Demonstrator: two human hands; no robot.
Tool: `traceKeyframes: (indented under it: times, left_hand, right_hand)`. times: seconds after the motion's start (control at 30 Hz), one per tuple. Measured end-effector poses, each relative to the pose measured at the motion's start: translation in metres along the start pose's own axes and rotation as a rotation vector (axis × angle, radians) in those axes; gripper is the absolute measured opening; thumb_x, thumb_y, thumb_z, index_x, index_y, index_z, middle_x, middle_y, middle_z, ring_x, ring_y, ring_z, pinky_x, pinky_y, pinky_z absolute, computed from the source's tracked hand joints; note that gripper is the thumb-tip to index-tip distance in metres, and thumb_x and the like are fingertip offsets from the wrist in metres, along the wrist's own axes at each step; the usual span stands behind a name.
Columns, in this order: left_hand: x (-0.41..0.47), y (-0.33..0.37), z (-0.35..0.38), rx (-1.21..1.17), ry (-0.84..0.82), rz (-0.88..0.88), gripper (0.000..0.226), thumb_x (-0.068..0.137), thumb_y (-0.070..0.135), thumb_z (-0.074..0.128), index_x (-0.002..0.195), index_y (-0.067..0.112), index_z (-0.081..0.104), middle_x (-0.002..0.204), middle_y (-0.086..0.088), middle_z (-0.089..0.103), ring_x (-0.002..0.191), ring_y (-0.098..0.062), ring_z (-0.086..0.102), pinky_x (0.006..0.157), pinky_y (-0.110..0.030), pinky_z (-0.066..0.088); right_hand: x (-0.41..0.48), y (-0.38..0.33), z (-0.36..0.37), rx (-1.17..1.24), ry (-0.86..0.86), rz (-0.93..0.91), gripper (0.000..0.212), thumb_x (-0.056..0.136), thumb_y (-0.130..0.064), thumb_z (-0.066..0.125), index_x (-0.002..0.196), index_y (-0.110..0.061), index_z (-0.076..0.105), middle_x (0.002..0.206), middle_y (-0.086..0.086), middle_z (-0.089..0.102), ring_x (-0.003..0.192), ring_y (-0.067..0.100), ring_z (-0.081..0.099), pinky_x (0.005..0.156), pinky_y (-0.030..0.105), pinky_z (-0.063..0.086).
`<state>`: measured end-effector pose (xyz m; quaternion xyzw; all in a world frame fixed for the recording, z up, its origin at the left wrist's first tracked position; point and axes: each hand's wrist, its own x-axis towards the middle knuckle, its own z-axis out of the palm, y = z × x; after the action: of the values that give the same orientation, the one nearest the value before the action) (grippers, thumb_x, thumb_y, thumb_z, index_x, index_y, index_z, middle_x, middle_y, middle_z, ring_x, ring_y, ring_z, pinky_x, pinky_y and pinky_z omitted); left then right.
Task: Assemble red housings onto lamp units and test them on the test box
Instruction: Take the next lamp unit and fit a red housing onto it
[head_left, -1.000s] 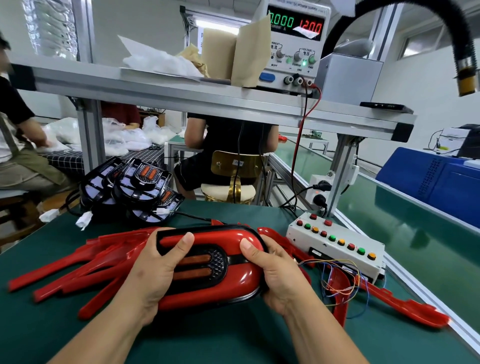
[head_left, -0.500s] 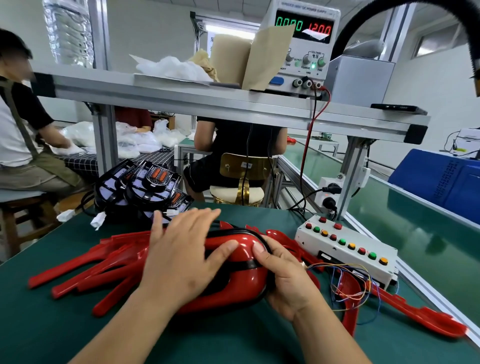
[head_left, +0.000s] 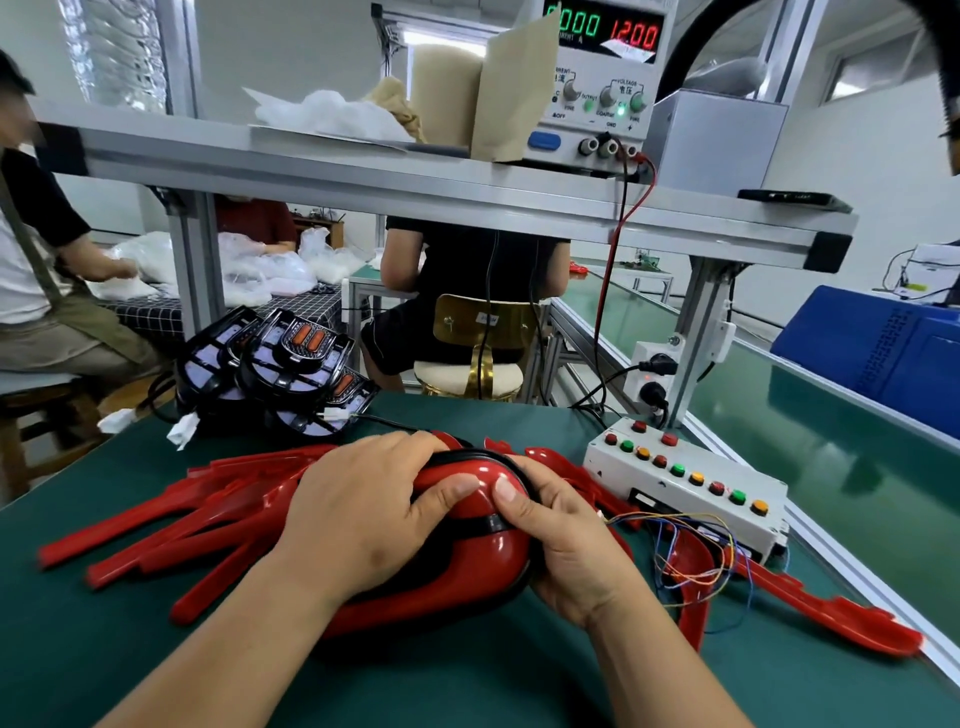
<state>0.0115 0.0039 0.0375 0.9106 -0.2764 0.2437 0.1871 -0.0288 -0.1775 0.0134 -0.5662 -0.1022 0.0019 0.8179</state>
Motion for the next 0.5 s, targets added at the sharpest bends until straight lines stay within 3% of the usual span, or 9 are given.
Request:
traceKeyframes:
  times: [0.13, 0.23, 0.37, 0.43, 0.5]
  left_hand:
    - [0.002, -0.004, -0.001, -0.013, -0.036, 0.018, 0.090, 0.069, 0.085, -0.005, 0.127, 0.043, 0.050, 0.111, 0.021, 0.061, 0.107, -0.003, 0.056, 0.080, -0.025, 0.045]
    - [0.002, -0.004, -0.001, 0.002, -0.039, 0.005, 0.094, 0.066, 0.090, -0.003, 0.128, 0.045, 0.051, 0.112, 0.023, 0.061, 0.108, -0.001, 0.055, 0.077, -0.021, 0.041]
    - [-0.003, -0.027, -0.006, -0.057, -0.055, -0.027, 0.093, 0.062, 0.097, 0.028, 0.136, 0.044, 0.048, 0.121, 0.028, 0.052, 0.113, -0.001, 0.049, 0.092, -0.025, 0.039]
    - [-0.010, -0.050, -0.008, -0.194, -0.092, -0.067, 0.070, 0.067, 0.085, 0.050, 0.128, 0.053, 0.048, 0.123, 0.033, 0.048, 0.115, 0.003, 0.048, 0.094, -0.019, 0.039]
    - [-0.016, -0.064, -0.007, -0.425, -0.107, -0.105, 0.040, 0.075, 0.058, 0.066, 0.112, 0.060, 0.051, 0.114, 0.033, 0.059, 0.109, 0.009, 0.054, 0.085, -0.005, 0.040]
  right_hand:
    - [0.001, 0.001, -0.003, 0.004, -0.036, 0.019, 0.051, 0.076, -0.022, 0.077, 0.121, -0.002, 0.063, 0.118, 0.030, 0.063, 0.100, 0.036, 0.066, 0.088, 0.043, 0.056]
    - [0.002, 0.004, -0.004, 0.013, -0.046, 0.027, 0.046, 0.078, -0.022, 0.077, 0.119, -0.003, 0.065, 0.115, 0.027, 0.066, 0.099, 0.035, 0.067, 0.086, 0.042, 0.057]
    - [0.004, 0.006, -0.010, 0.047, 0.032, 0.039, 0.046, 0.078, -0.024, 0.075, 0.118, -0.003, 0.066, 0.109, 0.025, 0.068, 0.093, 0.034, 0.068, 0.084, 0.045, 0.056]
    - [0.005, 0.008, -0.014, 0.085, 0.091, 0.033, 0.036, 0.081, -0.020, 0.072, 0.112, -0.002, 0.070, 0.101, 0.023, 0.070, 0.085, 0.032, 0.070, 0.080, 0.044, 0.057]
    - [0.005, 0.011, -0.016, 0.123, 0.114, 0.036, 0.027, 0.086, -0.016, 0.066, 0.108, -0.001, 0.071, 0.098, 0.022, 0.072, 0.083, 0.031, 0.071, 0.076, 0.043, 0.059]
